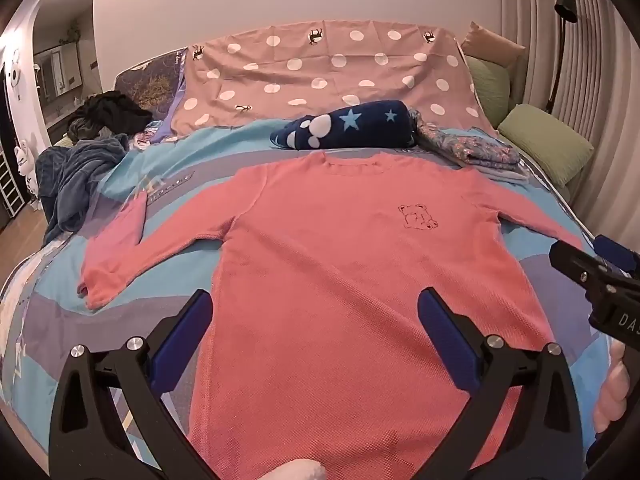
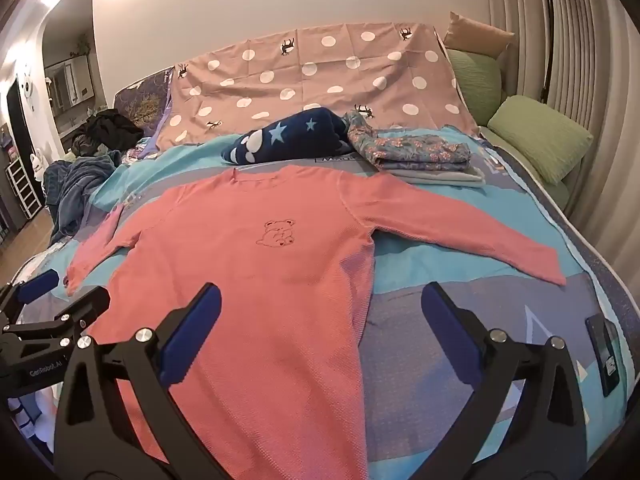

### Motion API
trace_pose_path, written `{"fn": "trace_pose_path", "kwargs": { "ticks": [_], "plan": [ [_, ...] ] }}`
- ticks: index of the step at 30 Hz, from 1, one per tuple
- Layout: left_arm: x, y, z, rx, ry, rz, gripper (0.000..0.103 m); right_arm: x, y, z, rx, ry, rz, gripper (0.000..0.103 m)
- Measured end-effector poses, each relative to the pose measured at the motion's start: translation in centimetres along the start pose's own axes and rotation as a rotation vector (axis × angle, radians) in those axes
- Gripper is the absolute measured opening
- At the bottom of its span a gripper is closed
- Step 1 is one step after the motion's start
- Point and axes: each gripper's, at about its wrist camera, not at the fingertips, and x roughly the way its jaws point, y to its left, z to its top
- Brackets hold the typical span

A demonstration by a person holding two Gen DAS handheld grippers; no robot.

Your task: Fold small clothes

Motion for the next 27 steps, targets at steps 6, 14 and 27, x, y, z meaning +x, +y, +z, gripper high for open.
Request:
{"fn": "trace_pose_path", "kwargs": {
  "ticks": [6,14,27],
  "plan": [
    [0.0,-0.7,-0.6,0.047,-0.004,0.040,0.102,0.4,-0.5,-0.3,0.012,0.013,0.002,0.101],
    [0.8,-0.9,-1.3,0.066,0.001,0.016,0.102,0.3,-0.3,-0.4,-0.003,0.016,-0.009,0.101],
    [1.3,-0.9,-1.7,0.068,0.023,0.000,0.102,0.2,0.0,-0.5,-0.017,0.017,-0.022,0.101]
  ]
}}
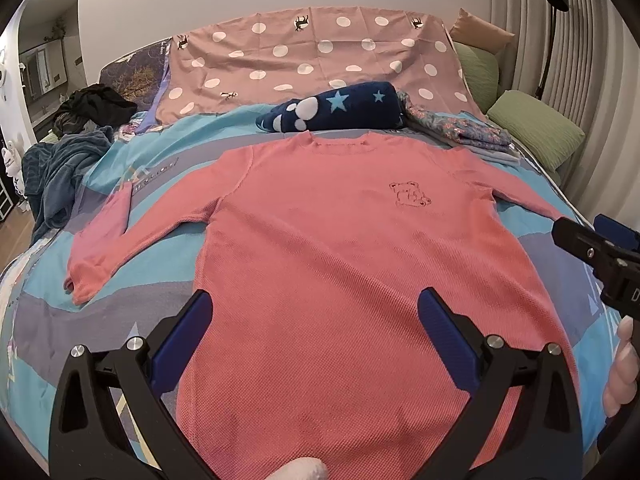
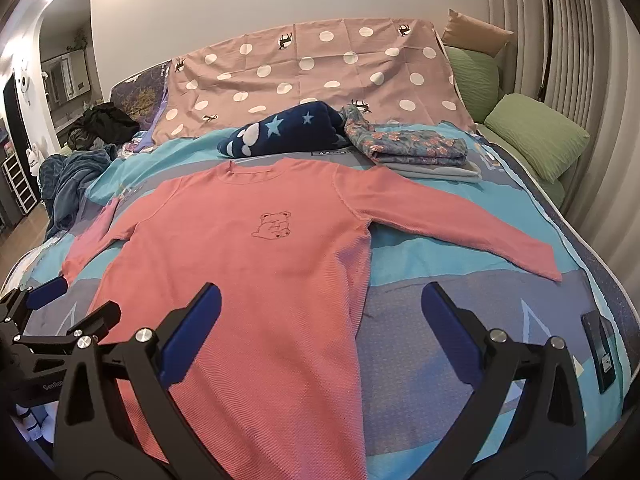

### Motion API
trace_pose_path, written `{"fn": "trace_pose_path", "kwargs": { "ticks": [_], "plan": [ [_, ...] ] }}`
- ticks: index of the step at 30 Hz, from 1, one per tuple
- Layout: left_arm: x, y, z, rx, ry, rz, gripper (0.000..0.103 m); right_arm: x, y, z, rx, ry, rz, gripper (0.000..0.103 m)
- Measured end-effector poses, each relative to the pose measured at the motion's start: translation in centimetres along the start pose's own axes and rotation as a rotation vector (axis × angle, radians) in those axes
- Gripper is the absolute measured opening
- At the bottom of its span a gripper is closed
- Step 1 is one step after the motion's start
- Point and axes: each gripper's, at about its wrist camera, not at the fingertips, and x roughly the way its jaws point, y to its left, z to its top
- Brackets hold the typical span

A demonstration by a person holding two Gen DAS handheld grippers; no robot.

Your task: Fold small clothes

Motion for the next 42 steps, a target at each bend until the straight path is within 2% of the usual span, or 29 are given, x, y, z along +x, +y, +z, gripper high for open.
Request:
{"fn": "trace_pose_path", "kwargs": {
  "ticks": [21,42],
  "plan": [
    [0.4,0.3,-0.3,0.012,0.026,-0.024,0.101,-0.2,0.1,0.4,-0.018,-0.008,-0.010,0.101],
    [0.6,1.2,-0.6,-0.040,0.056,-0.026,0.101,0.3,1.2,-0.2,-0.035,0.012,-0.002,0.101]
  ]
}}
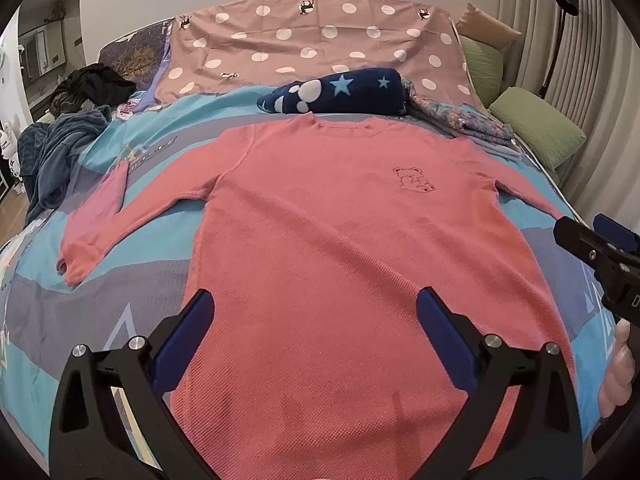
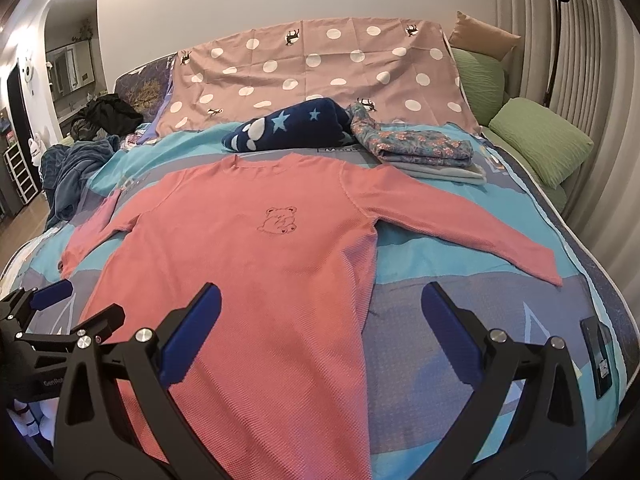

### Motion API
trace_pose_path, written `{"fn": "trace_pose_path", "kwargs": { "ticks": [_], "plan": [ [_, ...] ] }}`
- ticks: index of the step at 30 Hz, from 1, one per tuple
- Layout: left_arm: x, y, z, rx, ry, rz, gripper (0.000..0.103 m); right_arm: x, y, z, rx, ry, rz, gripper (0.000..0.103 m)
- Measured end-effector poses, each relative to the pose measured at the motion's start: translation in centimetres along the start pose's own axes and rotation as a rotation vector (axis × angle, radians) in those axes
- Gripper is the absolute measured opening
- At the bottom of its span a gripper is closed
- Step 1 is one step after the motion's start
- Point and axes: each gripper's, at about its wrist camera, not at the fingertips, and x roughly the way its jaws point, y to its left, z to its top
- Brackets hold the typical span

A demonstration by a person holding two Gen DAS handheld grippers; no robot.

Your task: Fold small clothes

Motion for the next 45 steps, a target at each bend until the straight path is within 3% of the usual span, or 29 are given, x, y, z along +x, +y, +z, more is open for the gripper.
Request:
{"fn": "trace_pose_path", "kwargs": {
  "ticks": [45],
  "plan": [
    [1.3,2.6,-0.9,-0.050,0.011,-0.047,0.101,2.1,2.7,-0.3,-0.058,0.089,-0.034,0.101]
  ]
}}
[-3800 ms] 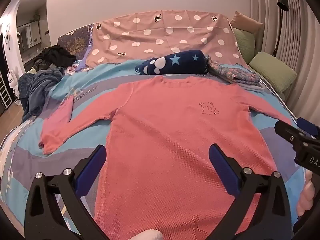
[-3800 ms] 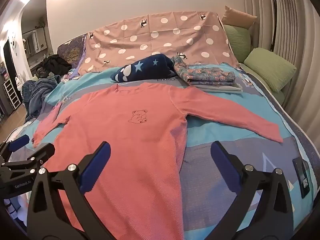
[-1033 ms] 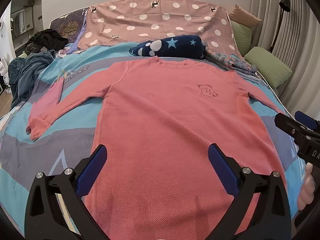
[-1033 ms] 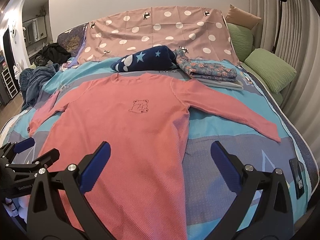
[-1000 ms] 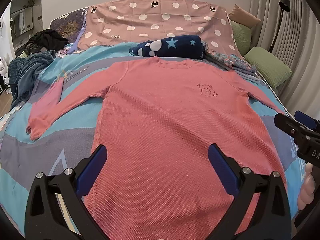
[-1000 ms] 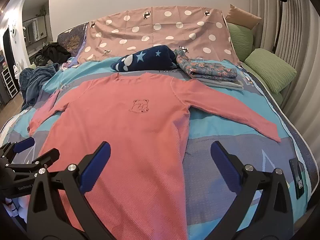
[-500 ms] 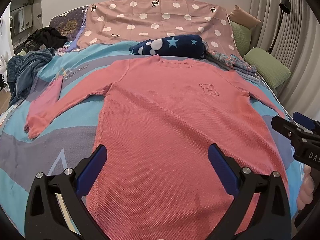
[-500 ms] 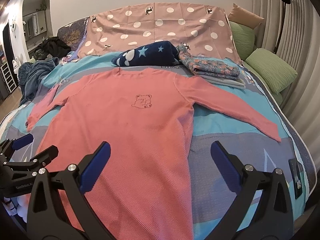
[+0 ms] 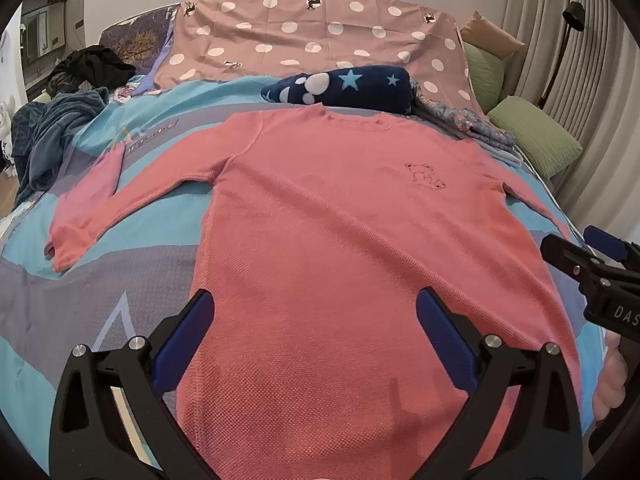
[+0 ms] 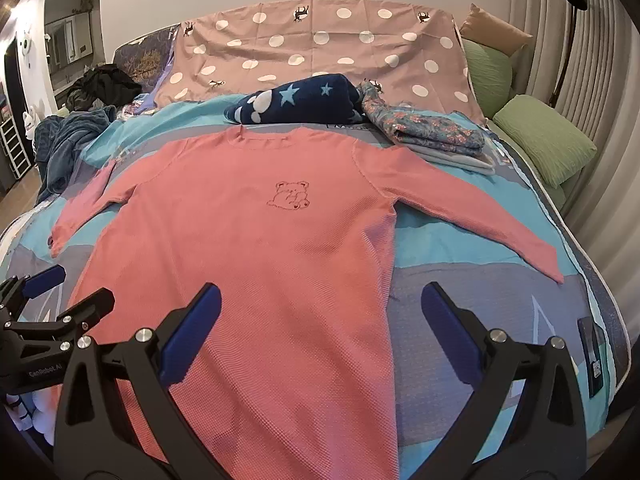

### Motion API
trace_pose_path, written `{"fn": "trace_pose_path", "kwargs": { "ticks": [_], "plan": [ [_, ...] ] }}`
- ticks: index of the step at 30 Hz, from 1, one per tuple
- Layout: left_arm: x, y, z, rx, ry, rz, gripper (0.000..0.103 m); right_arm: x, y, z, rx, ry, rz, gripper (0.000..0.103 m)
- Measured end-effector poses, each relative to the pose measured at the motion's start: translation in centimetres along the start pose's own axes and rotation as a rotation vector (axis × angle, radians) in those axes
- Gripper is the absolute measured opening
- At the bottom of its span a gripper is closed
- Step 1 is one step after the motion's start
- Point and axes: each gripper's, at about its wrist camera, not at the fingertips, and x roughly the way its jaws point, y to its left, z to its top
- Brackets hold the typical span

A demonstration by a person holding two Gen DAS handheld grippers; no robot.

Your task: Fold small clothes

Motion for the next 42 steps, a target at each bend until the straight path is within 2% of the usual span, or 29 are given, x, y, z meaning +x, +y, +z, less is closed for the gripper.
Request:
{"fn": "trace_pose_path", "kwargs": {
  "ticks": [4,6,7,9,11,13,15,17,18,19,21,22,26,29,32,33,34,35,36,37,40,42],
  "plan": [
    [0.4,1.1,0.0,-0.020,0.011,0.010,0.100,0.2,0.1,0.1,-0.002,0.004,-0.002,0.101],
    [0.6,2.4,0.1,-0.048,0.016,0.015,0.092,0.3,0.1,0.2,-0.001,0.008,0.000,0.101],
    [0.8,3.5,0.2,-0.078,0.023,0.009,0.091,0.4,0.2,0.2,-0.001,0.010,0.001,0.101],
    [1.3,5.7,0.4,-0.143,0.040,0.000,0.082,0.5,0.2,0.2,-0.001,0.016,0.001,0.101],
    [2.1,8.9,0.6,-0.245,0.066,-0.007,0.078,0.8,0.2,0.2,-0.001,0.022,0.003,0.101],
    [3.0,12.9,0.6,-0.368,0.092,-0.013,0.070,1.1,0.2,0.2,0.000,0.032,0.002,0.101],
    [4.1,18.5,0.2,-0.547,0.103,-0.025,0.054,1.4,0.2,0.2,0.000,0.038,-0.001,0.101],
    [5.0,23.2,-0.5,-0.696,0.089,-0.029,0.048,1.8,0.1,0.3,0.004,0.043,-0.006,0.101],
    [5.5,25.7,-0.9,-0.753,0.084,-0.005,0.046,1.9,0.0,0.3,0.008,0.046,-0.009,0.101],
    [5.8,27.2,-1.2,-0.777,0.083,0.036,0.046,2.1,-0.2,0.3,0.013,0.049,-0.013,0.101],
    [6.7,30.8,-1.7,-0.804,0.084,0.163,0.046,2.4,-0.3,0.4,0.022,0.054,-0.018,0.101],
    [7.1,31.9,-1.8,-0.825,0.093,0.188,0.046,2.6,-0.4,0.5,0.027,0.058,-0.021,0.101],
    [9.6,37.6,-2.9,-0.997,0.118,0.171,0.045,3.4,-0.3,0.7,0.030,0.074,-0.034,0.101],
    [11.1,40.5,-3.5,-1.109,0.067,0.119,0.045,4.2,-0.1,0.9,0.027,0.090,-0.041,0.101],
    [12.2,41.7,-3.4,-1.148,0.011,0.095,0.045,5.1,0.4,0.9,0.020,0.111,-0.045,0.101],
    [12.4,41.8,-3.5,-1.150,-0.006,0.084,0.042,5.4,0.6,1.0,0.017,0.119,-0.043,0.101],
    [12.5,41.9,-3.5,-1.155,-0.031,0.064,0.033,5.7,0.9,1.0,0.012,0.123,-0.042,0.101],
    [12.9,42.2,-3.3,-1.161,-0.056,0.014,0.004,5.9,1.1,1.1,0.006,0.125,-0.043,0.101],
    [12.8,42.2,-3.1,-1.167,-0.073,-0.023,0.002,6.1,1.2,1.2,0.002,0.125,-0.044,0.101],
    [12.6,42.1,-2.7,-1.164,-0.091,-0.025,0.002,6.2,1.4,1.3,-0.003,0.123,-0.044,0.101],
    [10.2,39.9,0.5,-1.043,-0.168,0.007,0.002,6.4,1.7,1.9,-0.013,0.110,-0.043,0.101],
    [8.3,37.3,3.8,-0.940,-0.222,-0.013,0.002,6.5,1.9,2.5,-0.011,0.099,-0.031,0.101]
  ]
}}
